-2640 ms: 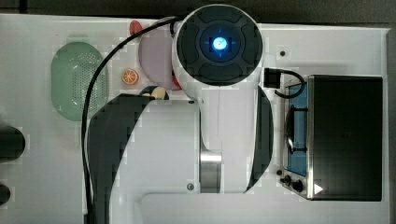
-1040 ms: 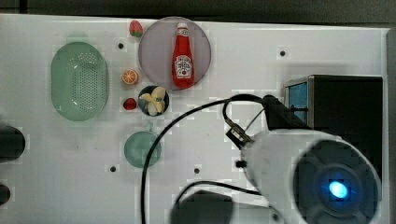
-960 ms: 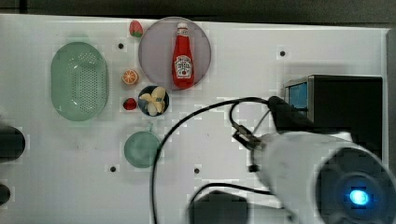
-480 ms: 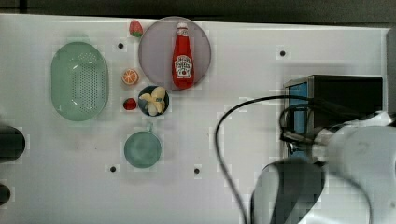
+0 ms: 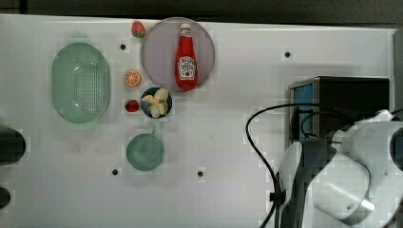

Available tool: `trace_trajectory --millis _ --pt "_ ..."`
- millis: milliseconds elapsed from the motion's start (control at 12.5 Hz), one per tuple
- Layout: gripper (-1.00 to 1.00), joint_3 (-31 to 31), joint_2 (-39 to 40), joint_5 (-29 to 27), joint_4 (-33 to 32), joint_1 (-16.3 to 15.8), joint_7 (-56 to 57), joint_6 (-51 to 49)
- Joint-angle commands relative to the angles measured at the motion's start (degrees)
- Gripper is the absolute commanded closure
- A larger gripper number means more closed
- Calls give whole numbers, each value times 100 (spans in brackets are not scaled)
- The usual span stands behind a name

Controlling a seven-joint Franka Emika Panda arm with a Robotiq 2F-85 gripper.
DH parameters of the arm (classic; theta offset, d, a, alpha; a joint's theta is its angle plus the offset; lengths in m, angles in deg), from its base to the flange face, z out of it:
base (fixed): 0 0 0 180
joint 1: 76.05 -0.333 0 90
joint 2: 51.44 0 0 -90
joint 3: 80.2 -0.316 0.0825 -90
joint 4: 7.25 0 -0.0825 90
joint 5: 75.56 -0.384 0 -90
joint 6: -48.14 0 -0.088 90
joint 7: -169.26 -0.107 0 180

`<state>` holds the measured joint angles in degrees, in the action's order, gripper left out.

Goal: Flap open oven.

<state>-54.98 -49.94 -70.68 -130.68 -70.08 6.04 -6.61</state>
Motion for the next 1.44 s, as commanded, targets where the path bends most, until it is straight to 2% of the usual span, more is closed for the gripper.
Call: trace_trajectory --millis 80,400,720,960,1120,1440 --pt "65 -46 235 -47 -115 -97 445 540" --pt "65 -46 484 -47 -423 -94 445 1326" --pt "65 -90 658 -47 -542 -121 444 1398" --pt "65 -135 672 70 -585 -262 348 1413" --pt "65 -231 671 402 -651 -390 -9 1414" --pt "65 -575 681 1479 -875 -631 -1536 1414"
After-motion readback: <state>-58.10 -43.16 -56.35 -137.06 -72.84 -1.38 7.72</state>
